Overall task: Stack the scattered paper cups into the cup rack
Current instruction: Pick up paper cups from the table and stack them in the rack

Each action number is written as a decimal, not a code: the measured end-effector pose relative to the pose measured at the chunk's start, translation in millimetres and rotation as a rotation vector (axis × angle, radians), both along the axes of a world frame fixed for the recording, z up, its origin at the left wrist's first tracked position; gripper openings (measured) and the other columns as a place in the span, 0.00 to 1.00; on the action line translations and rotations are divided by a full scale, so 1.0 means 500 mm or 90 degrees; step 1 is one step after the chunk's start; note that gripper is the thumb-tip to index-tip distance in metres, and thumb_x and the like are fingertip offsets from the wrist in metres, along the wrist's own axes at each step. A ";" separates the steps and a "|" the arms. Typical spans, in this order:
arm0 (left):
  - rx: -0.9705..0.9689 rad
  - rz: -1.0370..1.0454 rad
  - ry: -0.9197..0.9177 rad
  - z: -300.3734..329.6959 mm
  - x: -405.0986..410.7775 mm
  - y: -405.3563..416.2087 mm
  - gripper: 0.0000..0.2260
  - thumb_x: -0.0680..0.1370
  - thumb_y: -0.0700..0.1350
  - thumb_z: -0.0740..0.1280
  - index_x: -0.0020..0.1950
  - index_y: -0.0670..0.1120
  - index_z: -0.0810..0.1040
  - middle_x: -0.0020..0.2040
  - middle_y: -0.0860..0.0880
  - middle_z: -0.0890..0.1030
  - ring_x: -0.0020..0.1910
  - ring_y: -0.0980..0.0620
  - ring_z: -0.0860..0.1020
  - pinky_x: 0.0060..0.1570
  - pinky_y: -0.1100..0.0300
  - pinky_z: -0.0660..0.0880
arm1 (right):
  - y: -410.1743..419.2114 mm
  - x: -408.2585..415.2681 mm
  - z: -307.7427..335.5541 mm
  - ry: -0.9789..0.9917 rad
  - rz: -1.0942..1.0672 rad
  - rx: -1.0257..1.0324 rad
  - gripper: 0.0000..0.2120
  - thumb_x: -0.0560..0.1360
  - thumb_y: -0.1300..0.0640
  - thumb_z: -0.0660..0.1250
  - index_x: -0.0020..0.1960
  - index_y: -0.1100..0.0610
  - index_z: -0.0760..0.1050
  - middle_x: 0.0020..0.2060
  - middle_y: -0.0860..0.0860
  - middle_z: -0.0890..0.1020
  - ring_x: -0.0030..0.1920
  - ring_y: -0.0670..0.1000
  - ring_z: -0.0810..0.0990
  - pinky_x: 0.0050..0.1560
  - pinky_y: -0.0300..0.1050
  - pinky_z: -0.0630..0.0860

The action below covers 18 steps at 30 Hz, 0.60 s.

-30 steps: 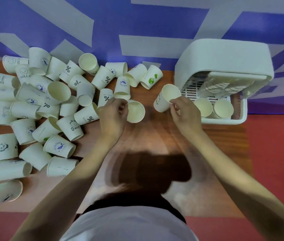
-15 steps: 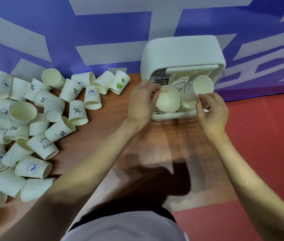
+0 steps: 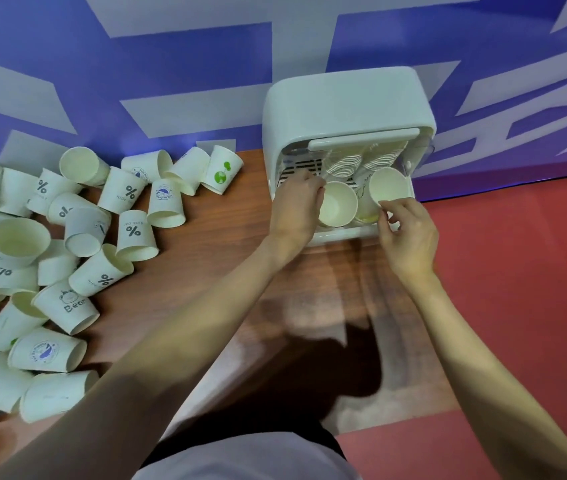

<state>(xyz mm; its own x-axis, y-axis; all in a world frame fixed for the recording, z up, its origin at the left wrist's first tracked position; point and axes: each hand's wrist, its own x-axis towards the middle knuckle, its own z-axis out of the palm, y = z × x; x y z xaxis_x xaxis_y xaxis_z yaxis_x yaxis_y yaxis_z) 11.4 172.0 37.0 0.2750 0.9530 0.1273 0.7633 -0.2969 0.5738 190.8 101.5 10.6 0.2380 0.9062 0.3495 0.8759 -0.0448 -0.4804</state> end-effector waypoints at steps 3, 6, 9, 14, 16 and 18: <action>-0.049 -0.005 0.041 -0.017 0.001 0.000 0.10 0.78 0.39 0.61 0.53 0.39 0.80 0.51 0.41 0.79 0.50 0.42 0.76 0.47 0.50 0.71 | 0.001 -0.001 -0.013 -0.008 -0.010 -0.036 0.06 0.74 0.61 0.67 0.49 0.59 0.81 0.43 0.54 0.81 0.44 0.57 0.80 0.38 0.47 0.74; -0.082 -0.014 0.087 -0.035 -0.004 -0.002 0.10 0.79 0.40 0.60 0.53 0.38 0.79 0.52 0.41 0.77 0.52 0.42 0.75 0.46 0.51 0.71 | 0.004 -0.001 -0.026 -0.020 0.000 -0.114 0.07 0.76 0.61 0.66 0.51 0.60 0.81 0.46 0.55 0.81 0.49 0.58 0.79 0.40 0.48 0.75; -0.105 -0.018 0.097 -0.050 -0.012 -0.009 0.11 0.80 0.43 0.60 0.57 0.40 0.78 0.55 0.41 0.76 0.56 0.43 0.73 0.48 0.51 0.75 | 0.007 -0.005 -0.027 -0.023 0.022 -0.193 0.11 0.77 0.62 0.64 0.57 0.61 0.79 0.51 0.56 0.80 0.53 0.59 0.78 0.43 0.49 0.75; -0.037 0.022 0.016 -0.057 -0.055 -0.033 0.13 0.78 0.44 0.62 0.61 0.41 0.75 0.54 0.42 0.78 0.54 0.43 0.75 0.48 0.51 0.74 | 0.003 -0.053 0.012 -0.017 0.045 -0.177 0.15 0.75 0.61 0.65 0.60 0.61 0.75 0.54 0.58 0.77 0.54 0.60 0.77 0.45 0.53 0.77; -0.021 0.057 0.001 -0.063 -0.091 -0.043 0.12 0.78 0.43 0.63 0.59 0.41 0.76 0.52 0.43 0.78 0.51 0.44 0.75 0.47 0.52 0.73 | 0.002 -0.089 0.029 -0.005 0.106 -0.151 0.14 0.75 0.61 0.65 0.60 0.62 0.75 0.54 0.58 0.77 0.53 0.59 0.77 0.45 0.52 0.77; -0.017 0.100 0.009 -0.072 -0.140 -0.049 0.11 0.77 0.43 0.63 0.58 0.41 0.76 0.52 0.43 0.78 0.51 0.44 0.76 0.48 0.53 0.72 | 0.007 -0.129 0.039 -0.003 0.179 -0.148 0.14 0.75 0.62 0.65 0.60 0.62 0.75 0.53 0.57 0.77 0.52 0.58 0.77 0.47 0.52 0.77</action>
